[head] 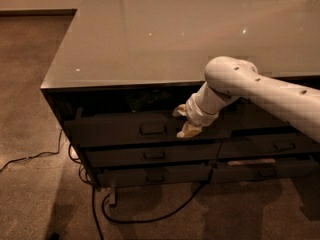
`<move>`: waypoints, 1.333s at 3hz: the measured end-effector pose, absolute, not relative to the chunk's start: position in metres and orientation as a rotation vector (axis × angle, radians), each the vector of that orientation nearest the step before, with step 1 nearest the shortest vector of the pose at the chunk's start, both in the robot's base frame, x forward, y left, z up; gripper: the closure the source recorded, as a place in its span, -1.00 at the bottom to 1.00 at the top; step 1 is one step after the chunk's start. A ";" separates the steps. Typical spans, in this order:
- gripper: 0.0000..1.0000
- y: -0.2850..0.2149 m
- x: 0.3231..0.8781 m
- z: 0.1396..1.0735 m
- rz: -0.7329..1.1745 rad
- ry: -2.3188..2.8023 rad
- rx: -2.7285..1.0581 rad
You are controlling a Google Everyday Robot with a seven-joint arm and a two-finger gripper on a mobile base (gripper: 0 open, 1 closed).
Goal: Open top drawer
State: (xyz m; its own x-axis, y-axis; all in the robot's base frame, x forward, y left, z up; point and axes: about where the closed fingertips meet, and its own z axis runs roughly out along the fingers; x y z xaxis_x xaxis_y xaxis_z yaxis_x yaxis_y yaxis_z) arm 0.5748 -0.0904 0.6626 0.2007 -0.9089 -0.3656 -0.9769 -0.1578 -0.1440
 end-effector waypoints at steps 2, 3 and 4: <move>0.71 -0.090 0.575 0.676 0.274 1.770 -2.138; 0.25 -0.090 0.575 0.676 0.274 1.770 -2.138; -0.22 -0.090 0.575 0.676 0.275 1.769 -2.138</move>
Offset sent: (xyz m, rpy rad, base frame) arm 0.0000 0.0000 0.0078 0.0000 0.0000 0.0000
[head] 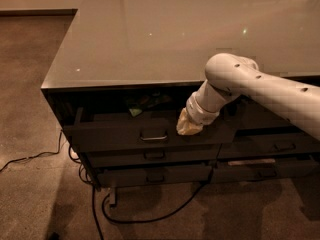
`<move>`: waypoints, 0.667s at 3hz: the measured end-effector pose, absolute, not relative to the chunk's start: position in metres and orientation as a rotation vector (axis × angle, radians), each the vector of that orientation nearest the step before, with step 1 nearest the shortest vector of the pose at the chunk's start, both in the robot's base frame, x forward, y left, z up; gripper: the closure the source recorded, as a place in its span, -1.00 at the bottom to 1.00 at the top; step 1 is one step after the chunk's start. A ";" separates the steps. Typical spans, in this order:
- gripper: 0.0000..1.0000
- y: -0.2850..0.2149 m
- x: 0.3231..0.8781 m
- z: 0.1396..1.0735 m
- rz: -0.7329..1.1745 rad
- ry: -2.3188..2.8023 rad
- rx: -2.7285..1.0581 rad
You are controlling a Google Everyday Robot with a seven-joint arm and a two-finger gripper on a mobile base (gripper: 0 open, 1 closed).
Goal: Open top drawer
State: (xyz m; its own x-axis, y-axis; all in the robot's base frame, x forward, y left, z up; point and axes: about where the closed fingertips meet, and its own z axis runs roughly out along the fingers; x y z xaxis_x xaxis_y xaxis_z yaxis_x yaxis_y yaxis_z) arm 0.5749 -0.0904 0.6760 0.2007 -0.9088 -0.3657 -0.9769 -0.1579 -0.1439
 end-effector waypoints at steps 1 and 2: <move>-0.68 -0.088 0.580 0.677 0.311 1.762 -2.125; -1.00 -0.089 0.577 0.678 0.323 1.759 -2.122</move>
Offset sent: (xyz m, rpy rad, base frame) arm 0.0305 0.0004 0.0343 0.1302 0.0030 0.0187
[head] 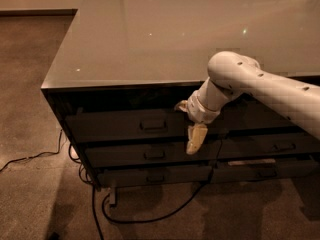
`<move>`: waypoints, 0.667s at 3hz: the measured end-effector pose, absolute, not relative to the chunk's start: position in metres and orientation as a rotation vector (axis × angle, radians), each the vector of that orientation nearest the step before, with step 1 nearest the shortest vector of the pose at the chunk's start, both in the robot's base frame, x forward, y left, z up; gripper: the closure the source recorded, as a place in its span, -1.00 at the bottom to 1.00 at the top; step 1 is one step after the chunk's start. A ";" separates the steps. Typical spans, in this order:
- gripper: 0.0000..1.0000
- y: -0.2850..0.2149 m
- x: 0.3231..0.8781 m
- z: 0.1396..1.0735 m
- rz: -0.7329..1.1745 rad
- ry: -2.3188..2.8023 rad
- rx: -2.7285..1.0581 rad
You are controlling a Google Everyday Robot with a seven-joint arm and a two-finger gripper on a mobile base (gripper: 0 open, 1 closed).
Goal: Open top drawer
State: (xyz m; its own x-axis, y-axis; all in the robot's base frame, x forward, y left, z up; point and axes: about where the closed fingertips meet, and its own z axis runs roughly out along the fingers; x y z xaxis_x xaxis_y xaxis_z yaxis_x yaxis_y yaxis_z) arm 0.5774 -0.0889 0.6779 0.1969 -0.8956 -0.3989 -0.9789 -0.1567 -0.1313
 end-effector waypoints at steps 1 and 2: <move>-1.00 -0.092 0.593 0.694 0.305 1.748 -2.104; -1.00 -0.097 0.605 0.700 0.332 1.747 -2.074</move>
Offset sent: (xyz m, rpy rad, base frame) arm 0.0432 -0.0173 0.0338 0.0779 -0.0157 -0.0371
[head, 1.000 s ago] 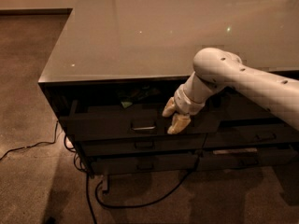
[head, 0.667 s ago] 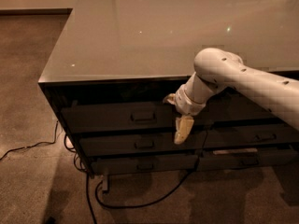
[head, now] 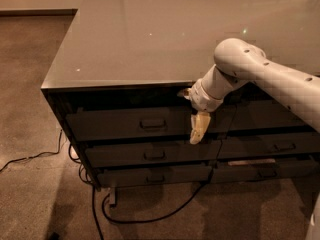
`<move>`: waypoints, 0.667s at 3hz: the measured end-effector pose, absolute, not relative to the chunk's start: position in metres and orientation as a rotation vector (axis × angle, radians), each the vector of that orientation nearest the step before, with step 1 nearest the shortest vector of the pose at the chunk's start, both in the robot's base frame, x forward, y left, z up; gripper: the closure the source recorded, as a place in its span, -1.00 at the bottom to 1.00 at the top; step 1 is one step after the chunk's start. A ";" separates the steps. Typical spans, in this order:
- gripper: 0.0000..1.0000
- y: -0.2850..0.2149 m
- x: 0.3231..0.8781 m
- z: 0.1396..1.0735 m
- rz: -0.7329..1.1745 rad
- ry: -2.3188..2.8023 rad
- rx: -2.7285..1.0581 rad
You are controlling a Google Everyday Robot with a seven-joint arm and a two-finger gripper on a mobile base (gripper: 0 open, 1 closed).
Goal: Open top drawer
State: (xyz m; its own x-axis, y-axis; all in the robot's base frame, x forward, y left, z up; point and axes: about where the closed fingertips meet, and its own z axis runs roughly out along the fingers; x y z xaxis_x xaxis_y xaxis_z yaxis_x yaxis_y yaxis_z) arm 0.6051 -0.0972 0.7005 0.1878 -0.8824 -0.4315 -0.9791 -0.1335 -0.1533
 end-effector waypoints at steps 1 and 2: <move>-1.00 -0.094 0.613 0.691 0.326 1.765 -2.078; -1.00 -0.088 0.617 0.672 0.319 1.795 -2.107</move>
Offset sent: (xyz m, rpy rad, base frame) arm 0.0167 0.0142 -0.0460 -0.0966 0.0438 -0.0108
